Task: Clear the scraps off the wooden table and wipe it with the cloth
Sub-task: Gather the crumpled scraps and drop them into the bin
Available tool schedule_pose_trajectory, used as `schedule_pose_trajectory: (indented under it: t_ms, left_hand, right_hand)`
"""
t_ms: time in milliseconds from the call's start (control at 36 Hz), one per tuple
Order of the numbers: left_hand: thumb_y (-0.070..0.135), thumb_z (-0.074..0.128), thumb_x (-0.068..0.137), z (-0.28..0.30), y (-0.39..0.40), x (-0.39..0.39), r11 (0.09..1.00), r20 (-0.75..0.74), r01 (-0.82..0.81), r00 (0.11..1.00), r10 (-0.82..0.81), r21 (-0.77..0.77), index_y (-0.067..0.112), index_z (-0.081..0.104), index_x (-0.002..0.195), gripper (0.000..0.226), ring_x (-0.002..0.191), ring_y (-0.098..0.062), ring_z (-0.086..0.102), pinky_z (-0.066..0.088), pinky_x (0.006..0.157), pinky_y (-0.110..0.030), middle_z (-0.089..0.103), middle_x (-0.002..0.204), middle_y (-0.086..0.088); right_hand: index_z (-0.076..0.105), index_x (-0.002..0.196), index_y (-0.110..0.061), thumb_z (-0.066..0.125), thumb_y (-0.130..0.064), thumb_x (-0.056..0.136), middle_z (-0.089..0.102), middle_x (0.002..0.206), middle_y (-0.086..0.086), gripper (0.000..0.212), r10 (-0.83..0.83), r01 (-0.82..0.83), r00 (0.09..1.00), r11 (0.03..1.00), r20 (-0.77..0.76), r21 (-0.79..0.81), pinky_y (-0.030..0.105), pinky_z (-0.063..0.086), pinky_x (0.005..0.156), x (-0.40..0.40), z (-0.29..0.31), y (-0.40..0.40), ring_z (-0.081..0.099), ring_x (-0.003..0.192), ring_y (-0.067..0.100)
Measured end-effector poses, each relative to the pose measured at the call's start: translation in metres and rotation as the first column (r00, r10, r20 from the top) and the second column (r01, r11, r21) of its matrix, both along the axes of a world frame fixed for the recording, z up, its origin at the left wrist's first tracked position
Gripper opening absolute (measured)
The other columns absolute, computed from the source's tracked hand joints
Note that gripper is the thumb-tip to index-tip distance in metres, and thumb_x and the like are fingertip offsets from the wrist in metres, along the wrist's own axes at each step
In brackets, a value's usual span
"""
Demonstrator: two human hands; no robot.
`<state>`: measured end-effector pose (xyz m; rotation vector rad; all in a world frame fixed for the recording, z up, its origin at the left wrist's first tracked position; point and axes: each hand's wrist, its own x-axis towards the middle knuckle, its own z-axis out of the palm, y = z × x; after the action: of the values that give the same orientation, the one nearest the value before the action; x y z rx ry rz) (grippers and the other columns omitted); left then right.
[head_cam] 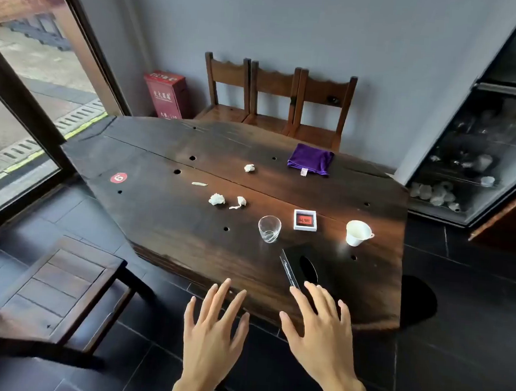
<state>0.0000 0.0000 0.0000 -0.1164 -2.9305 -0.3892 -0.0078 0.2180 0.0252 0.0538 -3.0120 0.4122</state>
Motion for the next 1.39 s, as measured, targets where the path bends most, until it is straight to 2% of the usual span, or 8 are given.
schedule_pose_trajectory:
  t_ms: [139, 333, 528, 750, 917, 1028, 1278, 1389]
  left_hand:
    - [0.057, 0.046, 0.097, -0.008, -0.026, -0.007, 1.000, 0.045, -0.020, 0.999, 0.019, 0.023, 0.042, 0.058, 0.140, 0.047, 0.149, -0.015, 0.038, 0.024, 0.121, -0.052, 0.041, 0.161, 0.009]
    - [0.055, 0.046, 0.094, -0.015, -0.077, -0.031, 0.999, 0.010, -0.040, 0.999, 0.040, 0.008, 0.039, 0.064, 0.136, 0.048, 0.146, -0.017, 0.044, 0.024, 0.119, -0.054, 0.047, 0.157, 0.007]
    - [0.058, 0.039, 0.098, -0.013, -0.149, -0.079, 1.000, 0.046, -0.010, 0.999, 0.010, -0.008, 0.040, 0.055, 0.144, 0.052, 0.152, -0.016, 0.030, 0.022, 0.122, -0.056, 0.036, 0.163, 0.008]
    - [0.055, 0.041, 0.098, -0.015, -0.207, -0.144, 0.997, -0.013, 0.076, 0.997, -0.076, 0.010, 0.040, 0.053, 0.146, 0.051, 0.155, -0.017, 0.025, 0.024, 0.121, -0.061, 0.030, 0.166, 0.007]
    - [0.056, 0.039, 0.100, -0.019, -0.225, -0.194, 0.994, 0.014, 0.112, 0.994, -0.112, 0.003, 0.044, 0.045, 0.150, 0.052, 0.157, -0.017, 0.019, 0.016, 0.124, -0.059, 0.021, 0.169, 0.010]
    - [0.055, 0.035, 0.100, -0.022, -0.228, -0.230, 0.995, 0.029, 0.098, 0.995, -0.098, 0.002, 0.040, 0.045, 0.151, 0.054, 0.156, -0.021, 0.022, 0.021, 0.122, -0.061, 0.025, 0.169, 0.006]
    - [0.053, 0.032, 0.099, -0.049, -0.221, -0.315, 0.998, 0.123, 0.054, 0.991, -0.050, -0.027, 0.038, 0.051, 0.148, 0.054, 0.152, -0.025, 0.032, 0.031, 0.117, -0.064, 0.034, 0.165, 0.003]
    - [0.054, 0.028, 0.100, -0.075, -0.218, -0.348, 0.999, 0.200, 0.014, 0.980, -0.006, -0.038, 0.038, 0.047, 0.151, 0.056, 0.155, -0.022, 0.022, 0.021, 0.122, -0.061, 0.025, 0.167, 0.006]
  right_hand:
    - [0.066, 0.131, -0.030, 0.048, -0.060, 0.090, 0.063, 0.139, -0.001, 0.055, 0.010, -0.009, 1.000, 0.999, 0.015, -0.031, 0.055, 0.048, 0.103, -0.009, -0.004, -0.025, 0.057, 0.132, 0.022]
    - [0.066, 0.133, -0.029, 0.047, -0.059, 0.091, 0.062, 0.141, -0.002, 0.055, 0.019, -0.018, 1.000, 1.000, 0.011, -0.022, 0.053, 0.048, 0.104, -0.035, -0.008, -0.082, 0.056, 0.133, 0.020]
    - [0.067, 0.132, -0.027, 0.044, -0.058, 0.092, 0.063, 0.140, -0.001, 0.055, -0.044, 0.045, 0.999, 0.999, 0.013, -0.028, 0.051, 0.049, 0.104, -0.071, -0.004, -0.149, 0.057, 0.132, 0.021]
    - [0.066, 0.133, -0.024, 0.044, -0.054, 0.094, 0.061, 0.141, -0.001, 0.054, -0.088, 0.088, 0.996, 0.996, -0.013, -0.015, 0.048, 0.049, 0.101, -0.118, -0.002, -0.205, 0.056, 0.132, 0.021]
    - [0.066, 0.133, -0.021, 0.058, -0.047, 0.093, 0.062, 0.141, 0.001, 0.048, -0.119, 0.119, 0.992, 0.993, -0.039, -0.018, 0.048, 0.050, 0.101, -0.163, 0.001, -0.222, 0.058, 0.130, 0.022]
    - [0.067, 0.132, -0.020, 0.072, -0.040, 0.089, 0.063, 0.140, 0.002, 0.048, -0.089, 0.088, 0.995, 0.996, -0.050, -0.014, 0.046, 0.052, 0.101, -0.201, -0.005, -0.226, 0.059, 0.129, 0.023]
    - [0.067, 0.131, -0.019, 0.076, -0.038, 0.088, 0.063, 0.139, 0.004, 0.048, -0.048, 0.049, 0.999, 0.997, 0.022, -0.060, 0.043, 0.052, 0.100, -0.299, -0.031, -0.221, 0.061, 0.126, 0.026]
    - [0.068, 0.130, -0.017, 0.078, -0.033, 0.086, 0.064, 0.139, 0.005, 0.047, -0.013, 0.017, 0.999, 0.997, 0.052, -0.081, 0.042, 0.053, 0.098, -0.342, -0.050, -0.215, 0.062, 0.126, 0.027]
